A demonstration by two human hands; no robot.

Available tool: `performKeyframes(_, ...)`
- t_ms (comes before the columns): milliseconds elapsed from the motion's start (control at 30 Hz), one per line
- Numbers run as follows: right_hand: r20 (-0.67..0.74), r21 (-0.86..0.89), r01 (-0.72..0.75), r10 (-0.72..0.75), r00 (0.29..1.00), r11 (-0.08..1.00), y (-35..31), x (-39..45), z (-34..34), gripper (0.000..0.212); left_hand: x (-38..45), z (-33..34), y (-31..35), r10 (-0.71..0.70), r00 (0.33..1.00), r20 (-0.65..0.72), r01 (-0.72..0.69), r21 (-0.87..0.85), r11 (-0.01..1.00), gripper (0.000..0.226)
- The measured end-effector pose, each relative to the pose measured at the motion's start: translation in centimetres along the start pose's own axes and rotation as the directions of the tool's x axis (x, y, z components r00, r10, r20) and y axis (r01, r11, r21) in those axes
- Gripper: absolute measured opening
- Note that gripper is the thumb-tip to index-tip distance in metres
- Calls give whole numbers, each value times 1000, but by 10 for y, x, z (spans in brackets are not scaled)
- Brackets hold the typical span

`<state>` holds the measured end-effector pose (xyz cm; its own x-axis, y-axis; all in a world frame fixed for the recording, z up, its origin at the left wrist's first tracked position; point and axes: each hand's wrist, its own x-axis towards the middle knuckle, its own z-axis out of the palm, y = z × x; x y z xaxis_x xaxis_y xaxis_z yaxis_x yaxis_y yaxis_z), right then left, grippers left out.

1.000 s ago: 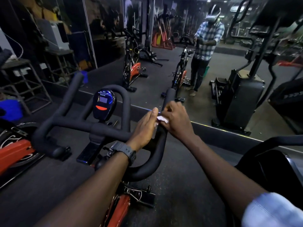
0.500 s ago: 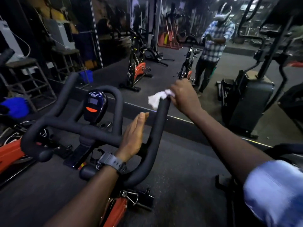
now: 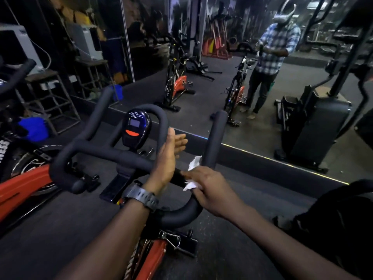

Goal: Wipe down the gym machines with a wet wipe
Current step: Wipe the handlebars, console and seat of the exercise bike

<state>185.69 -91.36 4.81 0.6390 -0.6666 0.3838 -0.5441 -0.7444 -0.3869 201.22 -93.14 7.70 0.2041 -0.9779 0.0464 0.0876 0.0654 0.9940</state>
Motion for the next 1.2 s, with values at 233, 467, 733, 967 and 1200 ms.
performKeyframes(233, -10, -161, 53, -56, 998, 986, -22, 42, 11, 20, -4, -26, -2, -14, 997, 69, 16, -14, 1000, 62)
performKeyframes(467, 116, -75, 68, -59, 991, 995, -16, 26, 2, 29, -19, -30, -17, 159, 986, 47, -158, -29, 987, 71)
performKeyframes(733, 25, -160, 149, -146, 989, 976, -16, 32, 11, 28, -28, -54, -16, 207, 977, -58, -210, -71, 975, 67)
performKeyframes(967, 22, -154, 212, -211, 977, 965, -8, 21, -7, 25, -26, -61, -14, 102, 988, -113, -121, -172, 978, 71)
performKeyframes(1200, 100, -151, 304, -291, 951, 941, -33, 65, 29, 9, -29, -59, -16, 110, 982, -150, -131, -131, 983, 69)
